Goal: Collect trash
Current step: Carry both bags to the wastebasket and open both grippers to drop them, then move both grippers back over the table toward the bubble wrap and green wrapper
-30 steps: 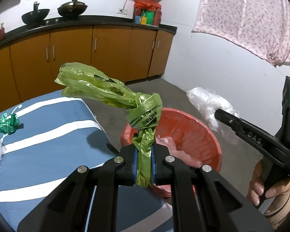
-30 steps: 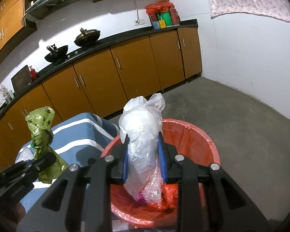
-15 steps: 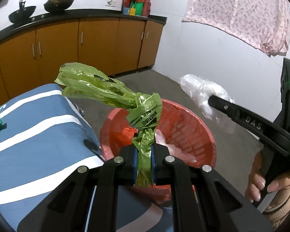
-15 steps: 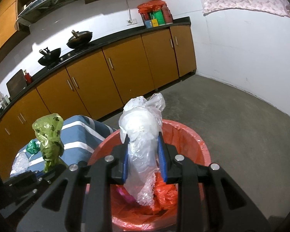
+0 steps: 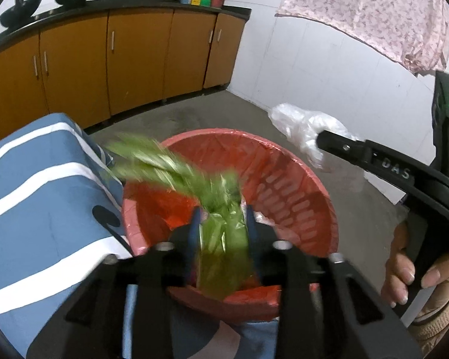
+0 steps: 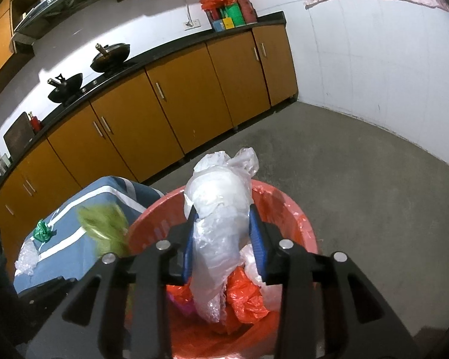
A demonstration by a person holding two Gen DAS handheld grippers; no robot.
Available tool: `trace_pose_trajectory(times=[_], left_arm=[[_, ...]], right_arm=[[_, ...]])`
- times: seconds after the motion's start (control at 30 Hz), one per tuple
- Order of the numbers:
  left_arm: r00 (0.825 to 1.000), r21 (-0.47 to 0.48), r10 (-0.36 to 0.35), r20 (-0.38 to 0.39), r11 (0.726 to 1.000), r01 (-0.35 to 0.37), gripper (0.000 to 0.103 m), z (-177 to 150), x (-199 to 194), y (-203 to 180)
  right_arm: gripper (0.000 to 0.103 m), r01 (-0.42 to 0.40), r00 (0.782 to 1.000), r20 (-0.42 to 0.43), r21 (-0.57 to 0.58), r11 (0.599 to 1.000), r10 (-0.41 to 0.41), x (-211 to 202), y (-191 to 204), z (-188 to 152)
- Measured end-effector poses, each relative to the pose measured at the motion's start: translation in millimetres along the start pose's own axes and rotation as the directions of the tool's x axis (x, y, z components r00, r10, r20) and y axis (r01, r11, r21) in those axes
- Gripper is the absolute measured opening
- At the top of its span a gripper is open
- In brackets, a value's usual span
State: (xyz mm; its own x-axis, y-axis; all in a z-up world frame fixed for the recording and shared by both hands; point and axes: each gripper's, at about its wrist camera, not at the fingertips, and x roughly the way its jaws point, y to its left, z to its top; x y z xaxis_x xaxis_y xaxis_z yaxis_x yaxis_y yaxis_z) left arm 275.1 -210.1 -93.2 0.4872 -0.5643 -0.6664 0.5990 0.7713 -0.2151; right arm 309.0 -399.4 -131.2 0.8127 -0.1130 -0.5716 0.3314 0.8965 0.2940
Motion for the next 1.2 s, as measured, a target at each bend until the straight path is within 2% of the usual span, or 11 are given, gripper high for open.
trace_pose_trajectory(times=[0.17, 0.27, 0.33, 0.43, 0.7, 0.77, 0.87, 0.97, 1.03, 1.13, 1.2], left_arm=[[1.000, -0.042, 0.001, -0.001, 0.999, -0.001, 0.041, -3, -4, 12], [1.000, -0.053, 0.026, 0.016, 0.998, -0.025, 0.042, -5, -15, 22], [0.998, -0.078, 0.053, 0.036, 0.996, -0.050, 0.049, -7, -24, 34], [0.995, -0.114, 0.087, 0.056, 0.990, -0.080, 0.051, -9, -37, 48], [0.965, -0.191, 0.241, 0.103, 0.957, -0.219, 0.057, -29, -86, 104], [0.950, -0.208, 0.291, 0.111, 0.942, -0.264, 0.060, -35, -100, 120], [0.914, -0.239, 0.389, 0.116, 0.904, -0.354, 0.071, -46, -125, 152], [0.863, -0.286, 0.494, 0.104, 0.846, -0.450, 0.079, -60, -149, 189], [0.826, -0.340, 0.558, 0.077, 0.794, -0.505, 0.082, -70, -165, 219], [0.786, -0.433, 0.618, 0.027, 0.716, -0.548, 0.086, -83, -184, 264], [0.770, -0.472, 0.638, -0.011, 0.675, -0.567, 0.086, -87, -189, 290]], right_arm=[[0.040, -0.008, 1.000, -0.001, 0.004, 1.000, 0.008, -1, 0, -1], [0.051, -0.003, 1.000, 0.016, -0.016, 1.000, 0.003, -7, 5, -1], [0.053, -0.001, 1.000, 0.024, -0.023, 1.000, 0.002, -10, 11, 1], [0.055, -0.016, 0.999, 0.028, -0.026, 1.000, 0.017, -13, 20, 2], [0.055, -0.102, 0.995, 0.004, -0.104, 0.989, 0.103, -13, 78, -4], [0.055, -0.128, 0.992, -0.004, -0.125, 0.984, 0.129, -13, 95, -8], [0.055, -0.176, 0.984, -0.019, -0.164, 0.971, 0.175, -12, 129, -14], [0.056, -0.214, 0.977, -0.036, -0.192, 0.958, 0.211, -9, 159, -19], [0.056, -0.245, 0.969, -0.056, -0.212, 0.946, 0.239, -5, 180, -25], [0.056, -0.282, 0.959, -0.084, -0.249, 0.927, 0.269, -1, 212, -36], [0.056, -0.299, 0.954, -0.102, -0.278, 0.913, 0.281, 2, 232, -45]])
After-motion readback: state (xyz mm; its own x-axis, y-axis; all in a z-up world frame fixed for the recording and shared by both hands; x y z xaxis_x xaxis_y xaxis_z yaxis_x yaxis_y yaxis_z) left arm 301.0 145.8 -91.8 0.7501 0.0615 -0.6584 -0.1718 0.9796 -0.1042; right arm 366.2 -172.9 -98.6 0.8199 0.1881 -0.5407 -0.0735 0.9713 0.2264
